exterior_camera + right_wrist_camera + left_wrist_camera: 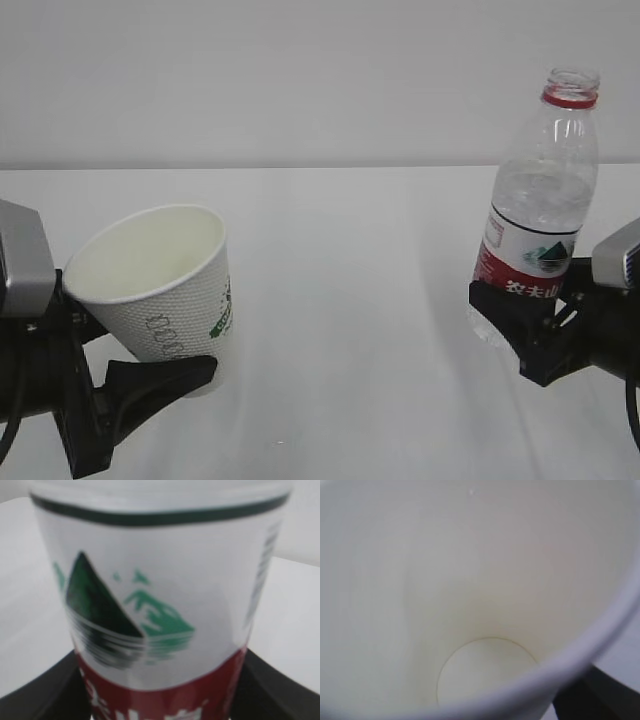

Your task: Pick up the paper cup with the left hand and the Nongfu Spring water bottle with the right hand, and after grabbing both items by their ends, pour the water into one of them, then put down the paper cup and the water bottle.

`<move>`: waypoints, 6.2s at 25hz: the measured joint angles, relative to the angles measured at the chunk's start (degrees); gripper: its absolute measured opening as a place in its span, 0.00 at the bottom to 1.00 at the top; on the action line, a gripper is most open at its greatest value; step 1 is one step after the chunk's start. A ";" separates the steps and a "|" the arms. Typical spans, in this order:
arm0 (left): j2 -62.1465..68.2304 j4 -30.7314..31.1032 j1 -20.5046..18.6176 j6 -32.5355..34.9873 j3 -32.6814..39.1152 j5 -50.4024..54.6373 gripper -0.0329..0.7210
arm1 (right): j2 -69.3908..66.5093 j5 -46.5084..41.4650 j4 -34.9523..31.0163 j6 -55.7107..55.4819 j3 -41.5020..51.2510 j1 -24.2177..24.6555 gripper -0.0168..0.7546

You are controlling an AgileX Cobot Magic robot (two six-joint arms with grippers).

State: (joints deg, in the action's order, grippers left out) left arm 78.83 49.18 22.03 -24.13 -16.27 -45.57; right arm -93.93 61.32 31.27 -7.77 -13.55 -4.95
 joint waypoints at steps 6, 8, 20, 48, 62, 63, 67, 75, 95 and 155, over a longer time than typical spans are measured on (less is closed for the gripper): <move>0.00 0.41 0.00 -0.84 0.00 -0.56 0.76 | 0.00 0.00 0.00 0.00 0.09 0.00 0.70; 0.24 0.41 0.26 -0.99 0.00 -0.78 0.76 | 0.00 0.00 0.04 0.00 0.09 0.00 0.70; 10.47 3.33 7.48 -1.40 -9.36 2.13 0.76 | 0.00 0.00 0.89 0.00 0.09 0.00 0.70; 21.97 10.47 10.90 -1.40 -21.86 2.64 0.76 | 0.00 0.00 3.29 4.60 -0.15 0.00 0.70; 22.10 10.71 10.90 -3.70 -24.92 2.64 0.75 | 0.00 -2.05 7.59 4.86 -10.64 0.00 0.70; 22.10 10.71 10.90 -3.70 -24.92 2.64 0.75 | 0.00 -3.04 8.50 4.86 -11.58 0.00 0.70; 22.10 10.71 10.90 -3.78 -24.92 2.52 0.75 | 0.00 -7.47 11.49 4.96 -15.60 0.00 0.70; 22.10 10.71 10.90 -3.78 -24.92 1.38 0.74 | 2.98 -15.68 18.77 5.62 -23.39 0.00 0.70; 22.10 8.05 10.90 -6.00 -28.37 3.20 0.74 | 7.52 -25.21 25.78 11.03 -30.93 0.00 0.70; 15.88 18.80 10.90 -14.72 -32.62 7.88 0.73 | 7.52 -29.14 28.88 32.03 -40.61 0.00 0.70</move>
State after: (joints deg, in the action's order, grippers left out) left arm 94.71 67.98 32.93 -38.85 -48.88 -37.69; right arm -86.41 32.18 60.15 24.25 -54.15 -4.95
